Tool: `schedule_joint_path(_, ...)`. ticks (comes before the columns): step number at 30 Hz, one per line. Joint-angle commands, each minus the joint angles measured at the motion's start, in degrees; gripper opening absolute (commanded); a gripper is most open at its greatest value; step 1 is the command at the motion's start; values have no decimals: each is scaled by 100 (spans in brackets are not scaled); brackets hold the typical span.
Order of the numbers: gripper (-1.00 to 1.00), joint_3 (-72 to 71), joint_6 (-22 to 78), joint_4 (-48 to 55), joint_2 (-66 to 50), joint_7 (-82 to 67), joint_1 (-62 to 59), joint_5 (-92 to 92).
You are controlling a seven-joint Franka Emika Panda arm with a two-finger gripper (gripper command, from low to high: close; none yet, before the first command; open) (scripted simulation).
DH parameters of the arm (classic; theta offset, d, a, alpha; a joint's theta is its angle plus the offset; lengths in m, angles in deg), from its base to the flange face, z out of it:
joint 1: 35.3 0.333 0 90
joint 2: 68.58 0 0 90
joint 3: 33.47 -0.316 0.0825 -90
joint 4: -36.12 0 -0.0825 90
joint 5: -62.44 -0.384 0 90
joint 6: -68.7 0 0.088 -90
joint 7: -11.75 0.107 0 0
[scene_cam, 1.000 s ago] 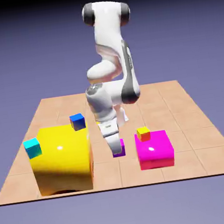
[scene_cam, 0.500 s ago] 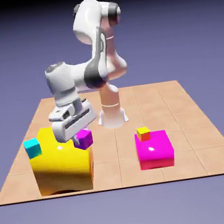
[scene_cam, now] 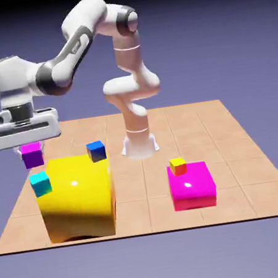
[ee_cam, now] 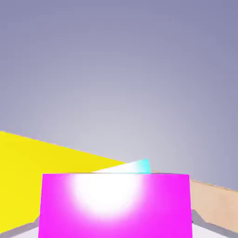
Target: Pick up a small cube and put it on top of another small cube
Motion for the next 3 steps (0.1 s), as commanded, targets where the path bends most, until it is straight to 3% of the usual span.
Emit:
schedule_joint_path(1,100,0,-6,0,0,6,0,9)
schedule_joint_path(3,100,60,235,117,207,163,45,238)
